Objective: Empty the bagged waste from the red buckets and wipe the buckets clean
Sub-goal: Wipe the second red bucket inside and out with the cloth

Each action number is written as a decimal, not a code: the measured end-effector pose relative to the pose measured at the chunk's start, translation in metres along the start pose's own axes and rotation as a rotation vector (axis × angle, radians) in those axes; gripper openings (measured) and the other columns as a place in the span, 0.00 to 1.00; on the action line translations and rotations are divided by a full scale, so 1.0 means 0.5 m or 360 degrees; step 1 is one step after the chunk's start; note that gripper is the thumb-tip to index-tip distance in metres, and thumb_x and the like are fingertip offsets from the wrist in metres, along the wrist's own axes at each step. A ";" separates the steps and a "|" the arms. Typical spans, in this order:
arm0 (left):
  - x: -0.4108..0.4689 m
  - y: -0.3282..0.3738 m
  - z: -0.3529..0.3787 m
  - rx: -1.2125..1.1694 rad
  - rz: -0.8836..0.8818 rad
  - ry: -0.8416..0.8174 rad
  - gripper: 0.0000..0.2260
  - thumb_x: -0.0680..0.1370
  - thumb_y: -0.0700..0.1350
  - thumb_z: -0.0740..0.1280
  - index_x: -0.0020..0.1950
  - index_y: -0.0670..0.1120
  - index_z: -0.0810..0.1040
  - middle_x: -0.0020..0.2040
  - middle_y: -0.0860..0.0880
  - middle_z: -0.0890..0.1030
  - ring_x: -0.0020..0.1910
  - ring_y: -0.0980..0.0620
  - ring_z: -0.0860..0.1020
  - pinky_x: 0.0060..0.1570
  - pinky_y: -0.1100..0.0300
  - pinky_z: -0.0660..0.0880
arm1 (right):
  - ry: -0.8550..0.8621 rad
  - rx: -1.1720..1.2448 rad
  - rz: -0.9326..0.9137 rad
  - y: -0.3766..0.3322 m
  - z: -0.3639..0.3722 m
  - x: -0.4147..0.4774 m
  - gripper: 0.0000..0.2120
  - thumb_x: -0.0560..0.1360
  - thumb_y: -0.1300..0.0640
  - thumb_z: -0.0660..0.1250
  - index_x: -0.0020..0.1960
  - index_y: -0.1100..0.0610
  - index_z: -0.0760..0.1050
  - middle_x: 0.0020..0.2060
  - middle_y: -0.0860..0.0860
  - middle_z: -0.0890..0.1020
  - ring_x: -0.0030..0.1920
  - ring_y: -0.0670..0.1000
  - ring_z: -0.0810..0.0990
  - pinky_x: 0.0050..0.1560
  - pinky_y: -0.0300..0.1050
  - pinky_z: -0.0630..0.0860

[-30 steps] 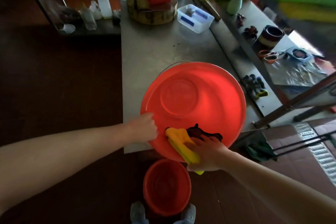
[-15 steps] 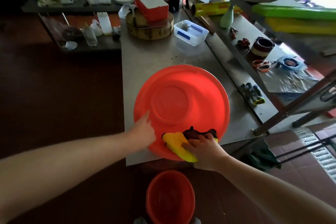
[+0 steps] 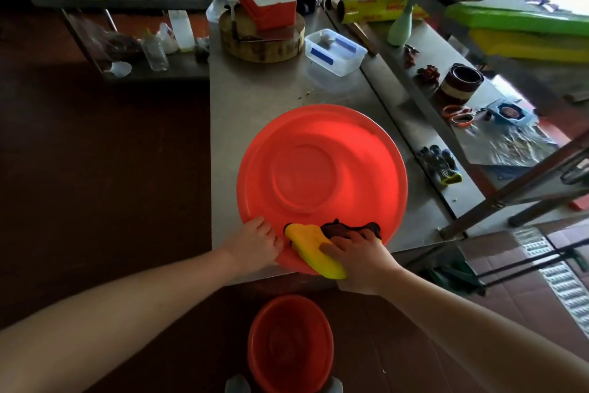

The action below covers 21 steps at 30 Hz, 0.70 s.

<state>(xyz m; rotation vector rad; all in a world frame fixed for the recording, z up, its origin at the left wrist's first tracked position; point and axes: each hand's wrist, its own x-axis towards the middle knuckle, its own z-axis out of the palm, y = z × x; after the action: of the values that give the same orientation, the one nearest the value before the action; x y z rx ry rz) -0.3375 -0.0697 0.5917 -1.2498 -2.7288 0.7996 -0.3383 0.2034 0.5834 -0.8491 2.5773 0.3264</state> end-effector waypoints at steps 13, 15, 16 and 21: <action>0.037 0.024 -0.024 -0.0107 0.0052 -0.0146 0.06 0.74 0.47 0.68 0.48 0.50 0.83 0.41 0.50 0.85 0.38 0.49 0.82 0.44 0.57 0.77 | -0.0071 0.0246 0.0008 0.003 -0.005 0.025 0.40 0.67 0.30 0.61 0.77 0.39 0.57 0.72 0.45 0.70 0.70 0.56 0.70 0.66 0.58 0.64; 0.041 0.037 -0.025 -0.0110 0.0060 -0.0191 0.02 0.69 0.48 0.73 0.40 0.51 0.83 0.33 0.52 0.83 0.30 0.52 0.80 0.37 0.61 0.76 | -0.0241 0.0384 0.0111 0.020 -0.002 0.038 0.43 0.67 0.23 0.52 0.78 0.38 0.55 0.76 0.45 0.66 0.74 0.55 0.66 0.67 0.60 0.61; 0.041 0.041 -0.022 -0.0080 0.0061 -0.0212 0.02 0.68 0.48 0.73 0.39 0.51 0.83 0.32 0.53 0.83 0.30 0.53 0.80 0.37 0.61 0.76 | -0.0327 0.0422 0.0167 0.022 0.002 0.050 0.45 0.66 0.20 0.47 0.78 0.38 0.55 0.77 0.46 0.64 0.76 0.55 0.63 0.68 0.61 0.60; 0.050 0.024 -0.025 0.0052 0.0159 -0.0048 0.03 0.66 0.49 0.74 0.36 0.51 0.83 0.31 0.54 0.81 0.30 0.53 0.78 0.35 0.61 0.75 | -0.0361 0.0652 0.0329 -0.015 0.032 0.157 0.43 0.67 0.20 0.44 0.75 0.39 0.60 0.78 0.45 0.63 0.78 0.58 0.59 0.71 0.69 0.59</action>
<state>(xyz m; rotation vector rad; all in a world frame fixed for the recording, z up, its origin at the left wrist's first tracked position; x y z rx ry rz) -0.3431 -0.0396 0.5924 -1.3881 -2.6829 0.8751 -0.3865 0.1624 0.5334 -0.3774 2.3977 -0.0491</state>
